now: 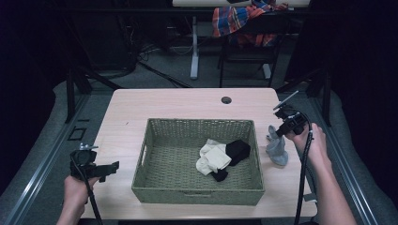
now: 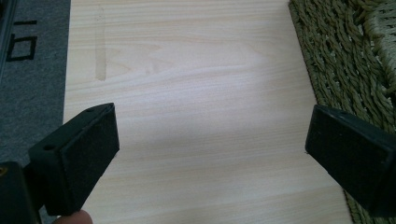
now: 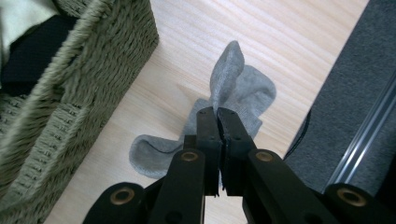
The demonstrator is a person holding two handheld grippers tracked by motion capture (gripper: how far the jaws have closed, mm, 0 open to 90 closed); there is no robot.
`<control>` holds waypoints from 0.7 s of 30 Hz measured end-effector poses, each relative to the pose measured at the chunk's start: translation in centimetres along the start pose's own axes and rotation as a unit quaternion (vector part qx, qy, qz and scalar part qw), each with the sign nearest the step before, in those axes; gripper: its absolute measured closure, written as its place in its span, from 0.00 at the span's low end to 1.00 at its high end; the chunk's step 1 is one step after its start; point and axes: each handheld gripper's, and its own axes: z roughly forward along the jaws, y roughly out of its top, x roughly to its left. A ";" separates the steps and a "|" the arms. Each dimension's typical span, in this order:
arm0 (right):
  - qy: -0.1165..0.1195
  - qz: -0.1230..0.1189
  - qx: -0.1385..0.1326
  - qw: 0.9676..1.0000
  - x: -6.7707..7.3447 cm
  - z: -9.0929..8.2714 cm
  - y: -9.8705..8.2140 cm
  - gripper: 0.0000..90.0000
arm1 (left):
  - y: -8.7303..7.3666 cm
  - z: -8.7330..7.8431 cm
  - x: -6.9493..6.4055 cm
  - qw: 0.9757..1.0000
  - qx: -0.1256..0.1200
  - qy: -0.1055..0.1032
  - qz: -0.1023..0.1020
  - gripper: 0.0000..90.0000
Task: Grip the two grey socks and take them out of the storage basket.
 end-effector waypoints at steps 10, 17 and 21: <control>0.022 0.003 0.008 1.000 -0.4 2.7 -0.9 0.98 | 0.1 0.2 -0.2 1.000 -0.002 -0.001 0.002 0.03; 0.028 0.010 0.023 0.999 -0.4 4.8 -1.3 0.97 | 0.1 0.2 -0.2 1.000 -0.001 -0.002 0.003 0.03; 0.031 0.007 0.039 0.999 -0.1 6.0 -1.4 0.96 | 0.1 0.1 -0.2 1.000 0.000 -0.002 0.004 0.03</control>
